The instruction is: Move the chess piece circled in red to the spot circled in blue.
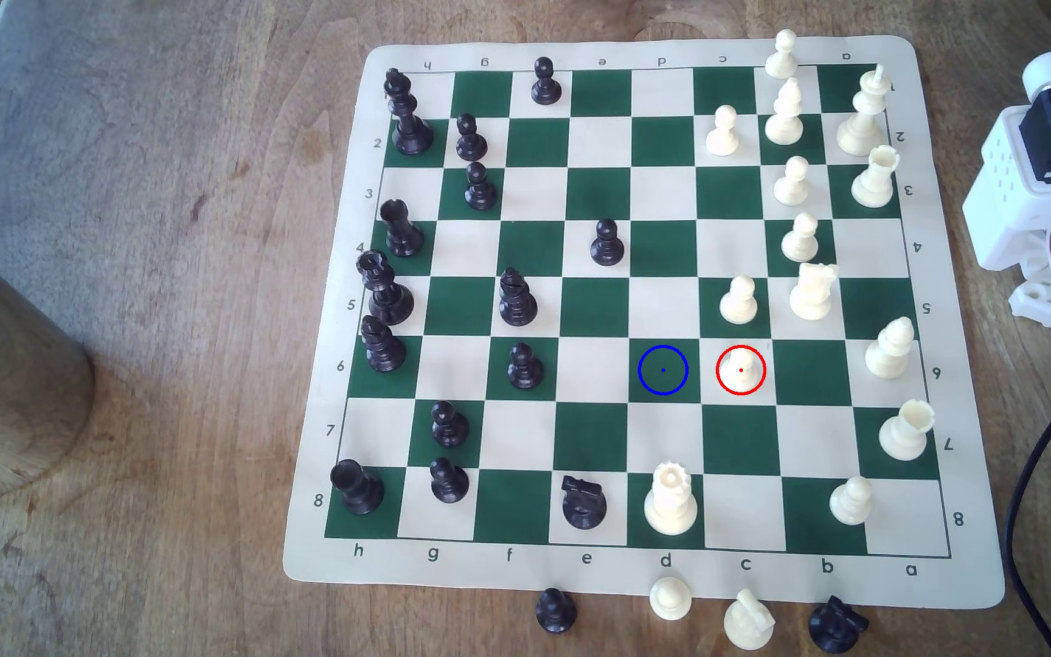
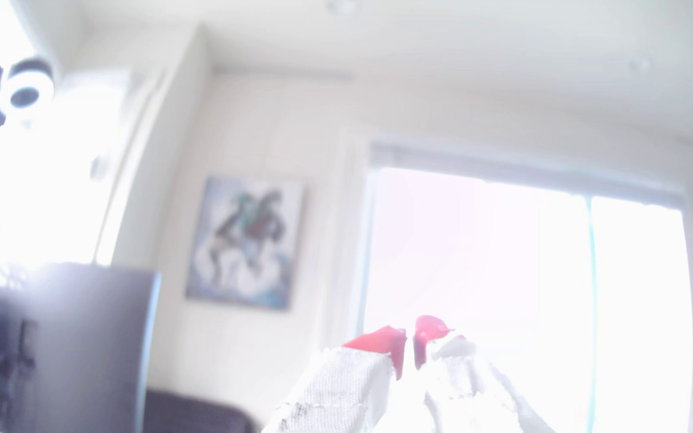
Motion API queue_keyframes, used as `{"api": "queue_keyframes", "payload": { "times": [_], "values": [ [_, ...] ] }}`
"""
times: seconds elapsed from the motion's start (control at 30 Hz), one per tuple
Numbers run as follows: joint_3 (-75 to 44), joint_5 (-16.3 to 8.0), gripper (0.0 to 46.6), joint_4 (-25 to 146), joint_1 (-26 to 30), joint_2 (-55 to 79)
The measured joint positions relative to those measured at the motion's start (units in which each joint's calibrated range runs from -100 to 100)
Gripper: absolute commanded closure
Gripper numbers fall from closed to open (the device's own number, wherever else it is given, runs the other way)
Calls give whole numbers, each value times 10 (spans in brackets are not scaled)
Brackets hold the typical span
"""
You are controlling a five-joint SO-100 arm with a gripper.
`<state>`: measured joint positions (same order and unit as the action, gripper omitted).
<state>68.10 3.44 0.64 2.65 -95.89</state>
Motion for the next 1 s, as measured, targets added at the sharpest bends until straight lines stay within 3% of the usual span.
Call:
{"api": "queue_keyframes", "payload": {
  "times": [0.23,0.33,0.4,0.5,0.63,0.7,0.77,0.87,1.0],
  "values": [
    [-43,-2,464,180,4,8],
    [-120,-18,464,365,10,39],
    [-181,-42,464,499,21,85],
    [-198,-53,464,560,29,113],
    [-226,-92,464,654,31,183],
    [-228,-125,464,685,35,224],
    [-228,-138,464,694,41,251],
    [-229,-177,464,694,55,320],
    [-230,-221,421,722,89,395]
  ]
}}
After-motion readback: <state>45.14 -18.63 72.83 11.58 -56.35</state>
